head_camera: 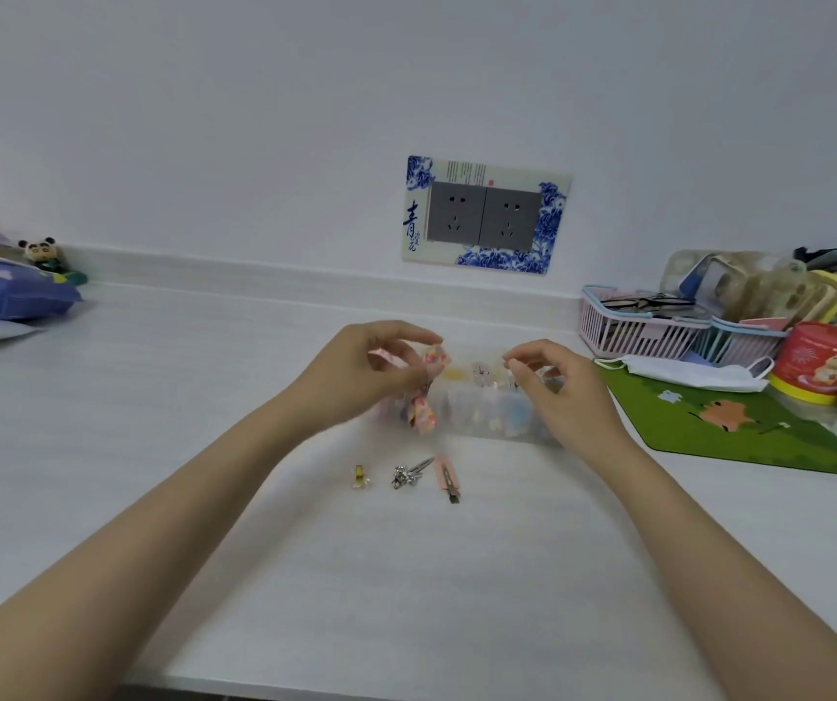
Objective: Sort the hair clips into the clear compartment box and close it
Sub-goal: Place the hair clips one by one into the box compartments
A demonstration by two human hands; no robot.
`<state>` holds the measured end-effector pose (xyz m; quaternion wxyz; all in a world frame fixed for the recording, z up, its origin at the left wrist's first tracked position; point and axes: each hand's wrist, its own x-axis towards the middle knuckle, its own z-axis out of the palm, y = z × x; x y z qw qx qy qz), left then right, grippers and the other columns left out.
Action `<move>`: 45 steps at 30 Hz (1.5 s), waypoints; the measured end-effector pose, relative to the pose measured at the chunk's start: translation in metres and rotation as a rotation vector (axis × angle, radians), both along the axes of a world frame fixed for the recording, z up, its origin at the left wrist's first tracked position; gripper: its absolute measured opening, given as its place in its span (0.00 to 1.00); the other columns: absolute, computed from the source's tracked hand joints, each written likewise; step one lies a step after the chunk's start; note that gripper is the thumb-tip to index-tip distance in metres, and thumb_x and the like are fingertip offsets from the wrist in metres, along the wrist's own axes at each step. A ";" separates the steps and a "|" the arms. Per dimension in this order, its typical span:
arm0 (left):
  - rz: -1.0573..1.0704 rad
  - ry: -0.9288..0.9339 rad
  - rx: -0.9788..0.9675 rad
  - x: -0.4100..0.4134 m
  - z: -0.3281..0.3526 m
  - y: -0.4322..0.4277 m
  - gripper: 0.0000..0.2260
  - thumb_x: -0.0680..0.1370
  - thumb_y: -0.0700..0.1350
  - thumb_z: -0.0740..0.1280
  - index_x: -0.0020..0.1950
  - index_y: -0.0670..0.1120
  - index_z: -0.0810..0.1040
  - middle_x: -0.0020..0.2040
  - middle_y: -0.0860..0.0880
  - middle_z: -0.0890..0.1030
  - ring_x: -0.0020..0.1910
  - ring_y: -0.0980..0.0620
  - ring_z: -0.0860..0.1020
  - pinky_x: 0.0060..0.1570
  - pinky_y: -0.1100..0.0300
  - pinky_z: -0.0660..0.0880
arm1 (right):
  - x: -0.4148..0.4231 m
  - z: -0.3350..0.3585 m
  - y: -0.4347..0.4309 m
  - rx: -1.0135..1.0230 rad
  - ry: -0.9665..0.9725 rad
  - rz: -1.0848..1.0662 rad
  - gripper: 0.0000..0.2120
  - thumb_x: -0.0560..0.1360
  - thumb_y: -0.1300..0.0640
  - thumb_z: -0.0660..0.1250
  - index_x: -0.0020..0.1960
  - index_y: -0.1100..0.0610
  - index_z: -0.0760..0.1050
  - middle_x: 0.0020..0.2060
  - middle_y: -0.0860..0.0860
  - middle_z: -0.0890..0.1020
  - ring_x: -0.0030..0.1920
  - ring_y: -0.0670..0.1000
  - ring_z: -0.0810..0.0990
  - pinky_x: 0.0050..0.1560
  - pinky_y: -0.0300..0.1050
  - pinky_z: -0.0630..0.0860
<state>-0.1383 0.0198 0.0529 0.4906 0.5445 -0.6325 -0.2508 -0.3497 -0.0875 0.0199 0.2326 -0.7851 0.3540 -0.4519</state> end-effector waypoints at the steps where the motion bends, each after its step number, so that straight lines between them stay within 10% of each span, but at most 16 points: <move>1: 0.023 0.011 -0.003 -0.001 0.006 -0.009 0.11 0.70 0.50 0.74 0.52 0.52 0.82 0.38 0.51 0.82 0.35 0.53 0.79 0.45 0.56 0.78 | -0.002 -0.001 -0.002 -0.009 0.019 -0.015 0.04 0.76 0.56 0.66 0.45 0.49 0.79 0.42 0.41 0.81 0.42 0.39 0.76 0.43 0.32 0.69; 15: 0.216 -0.172 0.123 -0.016 0.002 -0.090 0.11 0.71 0.55 0.71 0.45 0.48 0.83 0.37 0.50 0.84 0.21 0.63 0.71 0.22 0.71 0.64 | -0.011 -0.007 -0.014 0.036 -0.010 -0.067 0.06 0.74 0.59 0.66 0.41 0.50 0.78 0.39 0.41 0.81 0.37 0.40 0.75 0.39 0.27 0.68; 23: 0.201 -0.689 0.079 -0.011 0.000 -0.080 0.18 0.74 0.57 0.68 0.60 0.51 0.78 0.57 0.52 0.80 0.57 0.50 0.75 0.55 0.56 0.71 | -0.010 -0.012 -0.014 0.034 0.053 -0.095 0.04 0.74 0.56 0.66 0.44 0.49 0.79 0.44 0.46 0.83 0.45 0.49 0.77 0.43 0.38 0.69; 31: -0.028 -0.997 0.045 -0.011 -0.019 -0.051 0.31 0.75 0.63 0.44 0.61 0.49 0.78 0.63 0.51 0.79 0.66 0.49 0.70 0.66 0.58 0.59 | -0.008 -0.009 -0.007 0.021 0.126 -0.110 0.04 0.74 0.55 0.66 0.45 0.49 0.79 0.41 0.39 0.77 0.44 0.41 0.72 0.44 0.32 0.67; 39: -0.001 -0.789 -0.269 0.000 -0.027 -0.011 0.17 0.77 0.58 0.56 0.56 0.52 0.79 0.55 0.55 0.81 0.55 0.55 0.75 0.57 0.61 0.68 | 0.009 0.005 0.035 0.024 0.306 0.335 0.07 0.69 0.50 0.73 0.46 0.48 0.82 0.44 0.43 0.82 0.41 0.41 0.75 0.42 0.31 0.66; 45: -0.055 -0.597 0.062 0.014 -0.049 0.018 0.11 0.72 0.60 0.68 0.51 0.58 0.81 0.47 0.63 0.80 0.49 0.61 0.75 0.45 0.66 0.73 | 0.007 -0.015 0.028 0.185 0.615 0.368 0.21 0.65 0.43 0.75 0.56 0.43 0.78 0.55 0.36 0.77 0.51 0.37 0.74 0.45 0.27 0.66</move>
